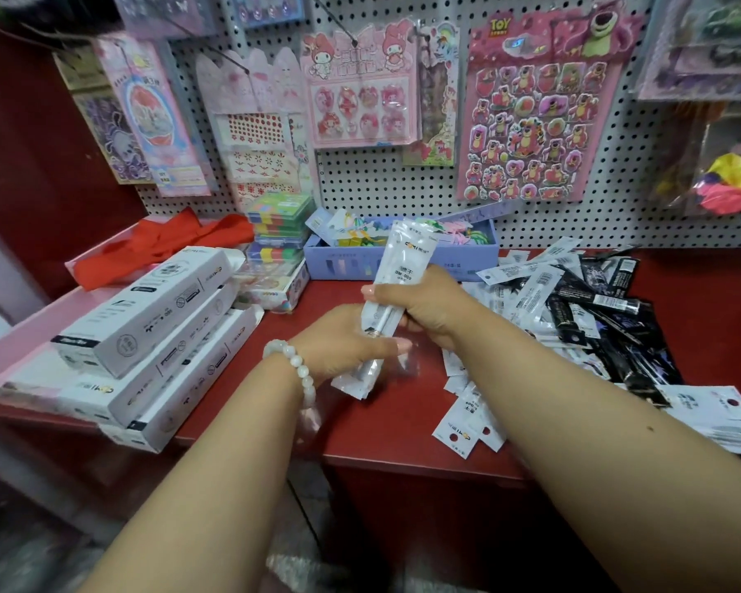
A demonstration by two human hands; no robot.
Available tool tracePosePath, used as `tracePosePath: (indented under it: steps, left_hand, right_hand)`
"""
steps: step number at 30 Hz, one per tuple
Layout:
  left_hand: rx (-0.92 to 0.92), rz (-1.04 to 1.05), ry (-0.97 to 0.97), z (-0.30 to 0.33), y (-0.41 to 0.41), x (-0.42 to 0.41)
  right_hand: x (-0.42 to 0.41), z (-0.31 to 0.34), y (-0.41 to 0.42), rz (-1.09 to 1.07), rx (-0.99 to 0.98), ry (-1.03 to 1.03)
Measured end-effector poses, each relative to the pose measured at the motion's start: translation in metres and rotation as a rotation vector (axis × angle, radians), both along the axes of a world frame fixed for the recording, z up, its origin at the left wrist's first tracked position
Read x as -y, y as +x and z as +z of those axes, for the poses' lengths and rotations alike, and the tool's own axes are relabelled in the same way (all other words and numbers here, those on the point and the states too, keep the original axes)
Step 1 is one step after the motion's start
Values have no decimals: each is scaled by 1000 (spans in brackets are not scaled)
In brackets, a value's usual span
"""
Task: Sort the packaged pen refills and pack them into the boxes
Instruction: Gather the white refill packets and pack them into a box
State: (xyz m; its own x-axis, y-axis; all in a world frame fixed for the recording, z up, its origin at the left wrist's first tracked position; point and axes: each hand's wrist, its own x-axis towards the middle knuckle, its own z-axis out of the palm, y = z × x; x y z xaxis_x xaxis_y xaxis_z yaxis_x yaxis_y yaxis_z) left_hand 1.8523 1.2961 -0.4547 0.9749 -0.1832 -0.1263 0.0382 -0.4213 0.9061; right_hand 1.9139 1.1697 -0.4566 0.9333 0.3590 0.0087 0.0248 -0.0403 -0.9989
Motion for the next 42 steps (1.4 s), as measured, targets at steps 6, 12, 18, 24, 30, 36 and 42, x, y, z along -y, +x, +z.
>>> tracePosePath:
  steps: [6,12,18,24,30,36,42]
  left_hand:
    - [414,529,716,17,-3,-57]
    - [125,840,1291,42,7,-125]
    - [-130,740,1157,55,17,-144]
    - [355,587,1217,72,4,-120]
    - [675,307,1078,81,-12,-66]
    - [683,232,913,62,-21,-38]
    - [598,201,807,46,-25,-20]
  right_hand:
    - [-13,-2,-7,-208,-19,55]
    - [-21,-1,-18,-196,7,103]
    - [-22,2,-23,-180,12,120]
    - [-12,29,-26,-153,23,215]
    - [17,70,-23,-50,-7,449]
    - [47,84,-11,-195,-56,706]
    - [58,74,-13,-280,-29,651]
